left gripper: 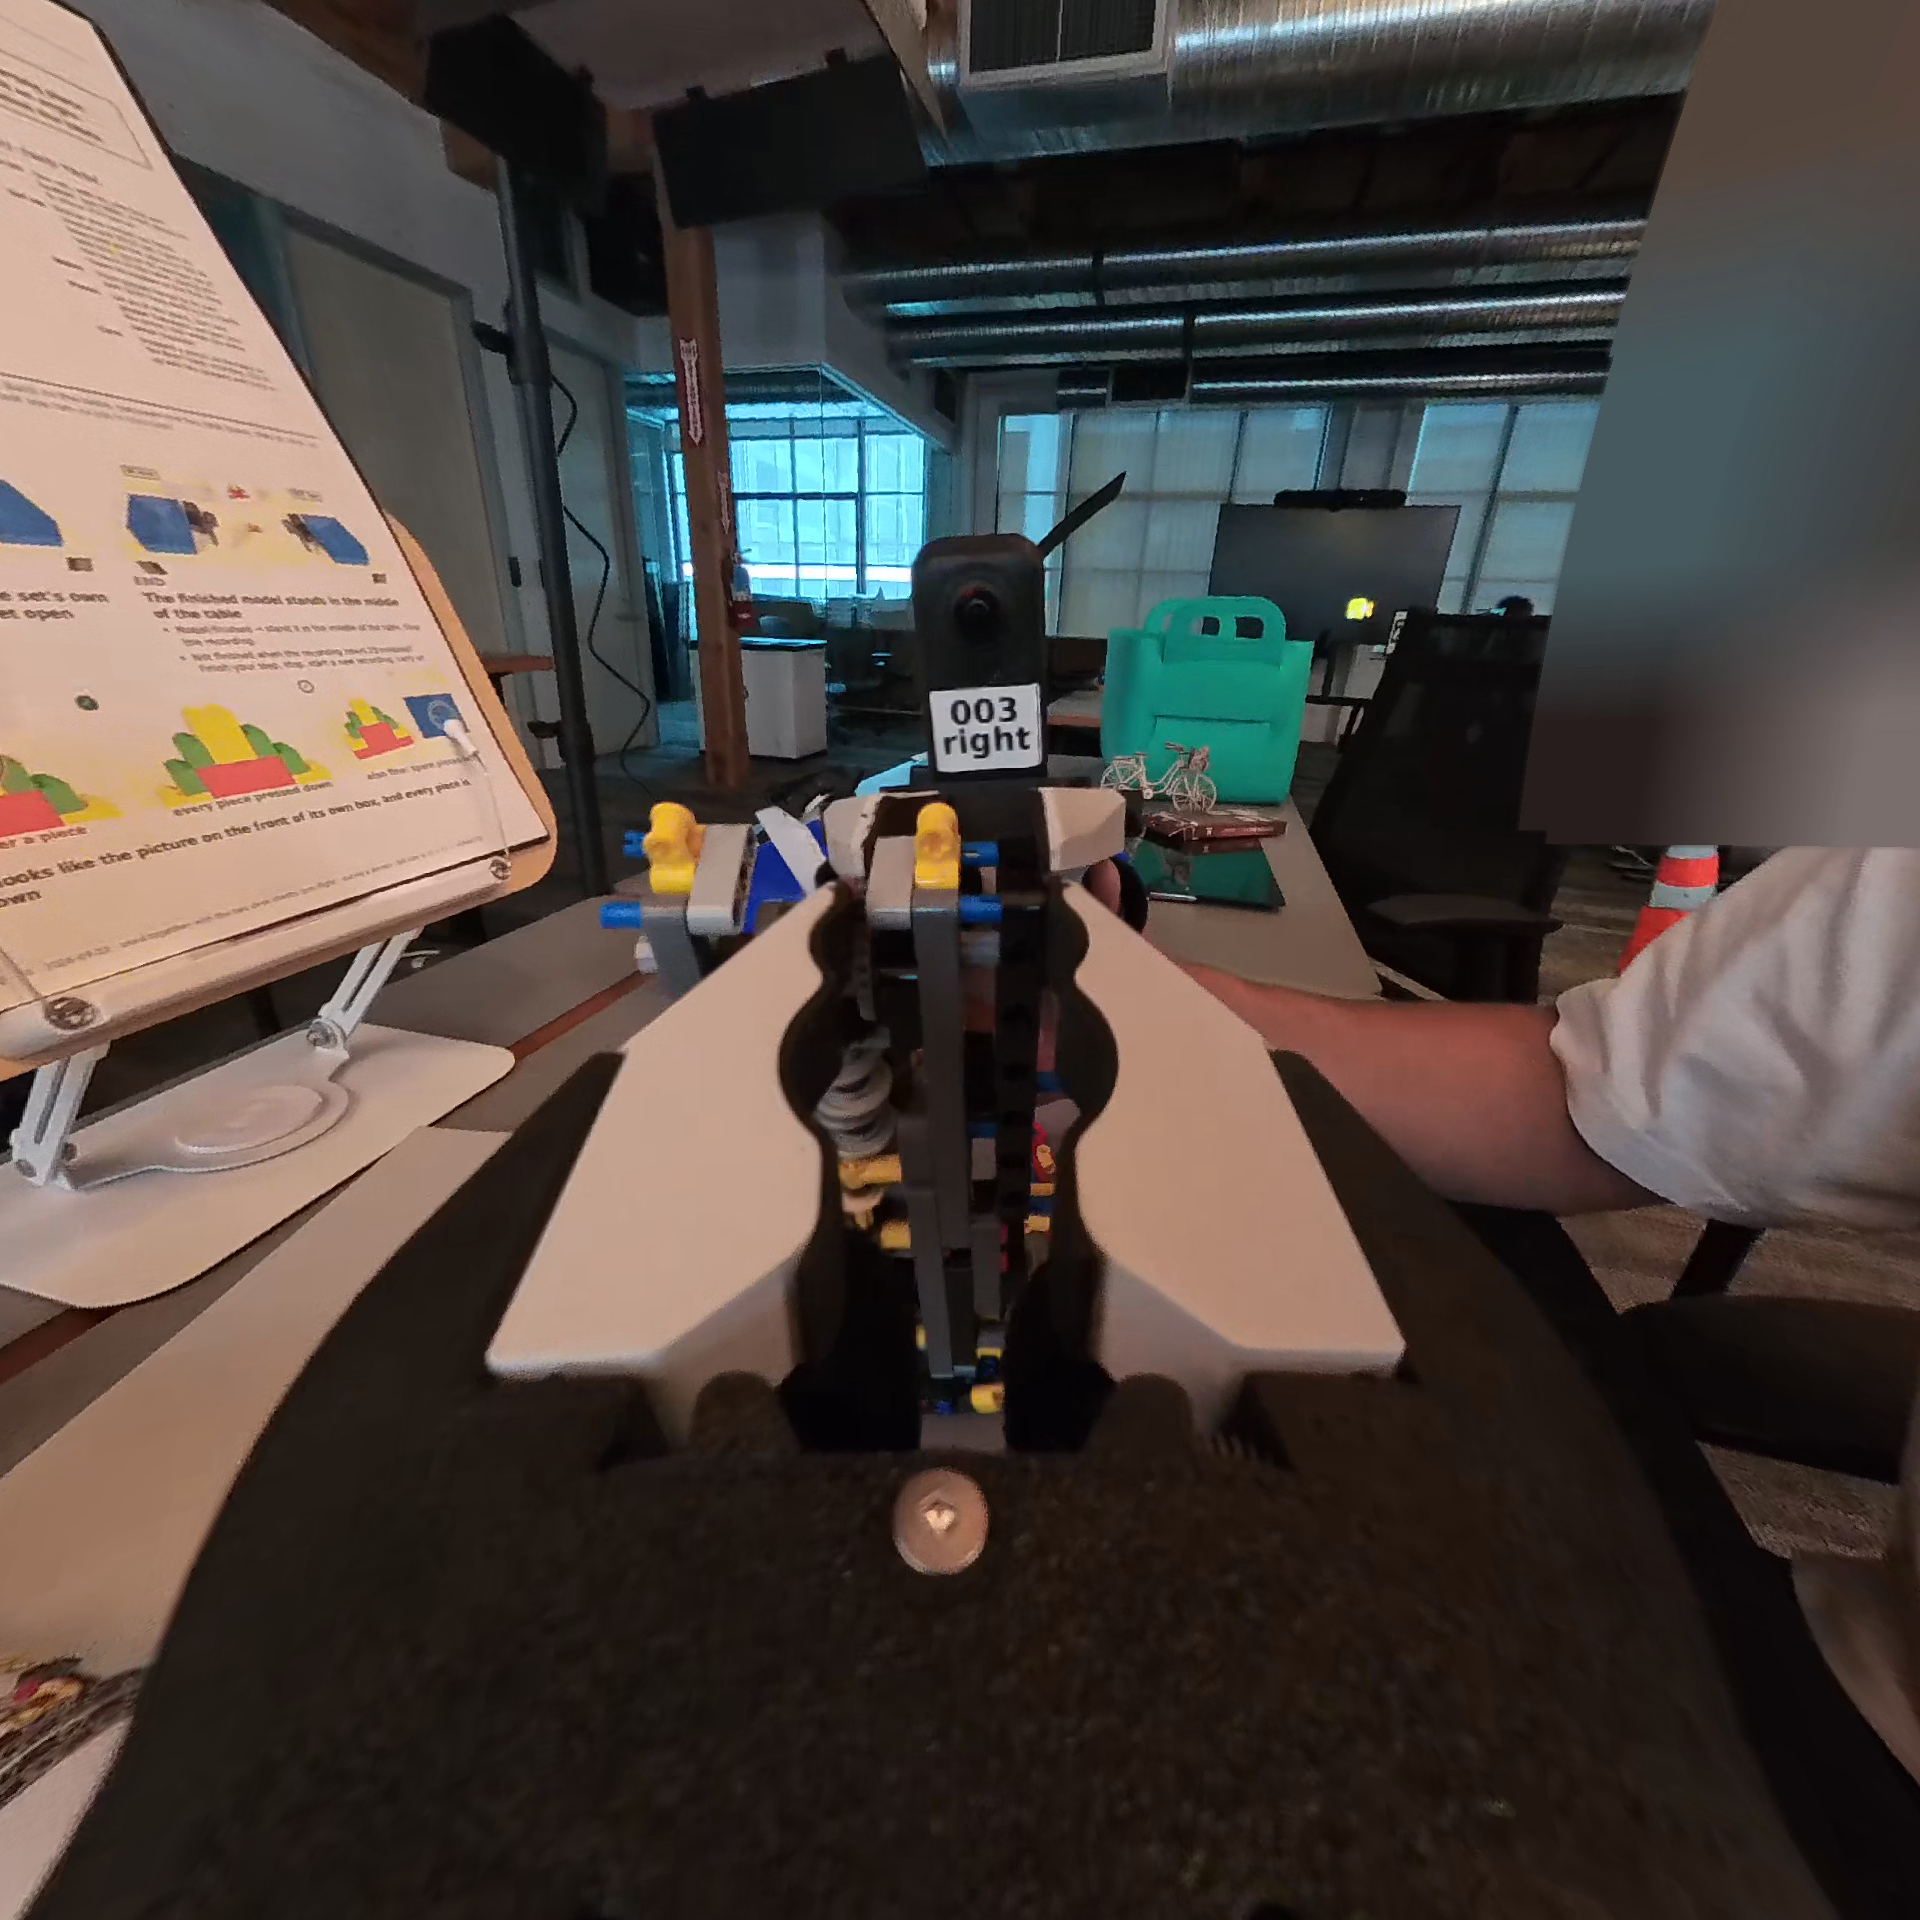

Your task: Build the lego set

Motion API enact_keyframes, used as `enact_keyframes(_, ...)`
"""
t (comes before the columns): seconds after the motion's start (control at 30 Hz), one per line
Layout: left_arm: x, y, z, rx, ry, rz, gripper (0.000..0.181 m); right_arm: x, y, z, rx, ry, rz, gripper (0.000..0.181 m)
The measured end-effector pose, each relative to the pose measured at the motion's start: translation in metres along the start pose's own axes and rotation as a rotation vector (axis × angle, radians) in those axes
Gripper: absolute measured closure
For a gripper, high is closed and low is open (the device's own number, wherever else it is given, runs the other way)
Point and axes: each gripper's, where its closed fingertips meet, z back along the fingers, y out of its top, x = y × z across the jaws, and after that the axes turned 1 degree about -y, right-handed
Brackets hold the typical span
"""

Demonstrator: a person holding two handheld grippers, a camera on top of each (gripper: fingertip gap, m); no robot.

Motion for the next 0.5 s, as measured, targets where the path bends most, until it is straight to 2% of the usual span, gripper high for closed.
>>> enact_keyframes(0.33, 0.0072, -0.0015, 0.0033, -0.021, -0.009, -0.109, 0.146, -0.0066, -0.0027, -0.0032, -0.012, 0.016, 0.020, 0.151)
enact_keyframes(0.5, 0.0066, -0.0008, 0.0028, -0.026, 0.006, -0.094, 0.146, -0.0059, -0.0020, -0.0034, -0.024, -0.003, 0.039, 0.151)
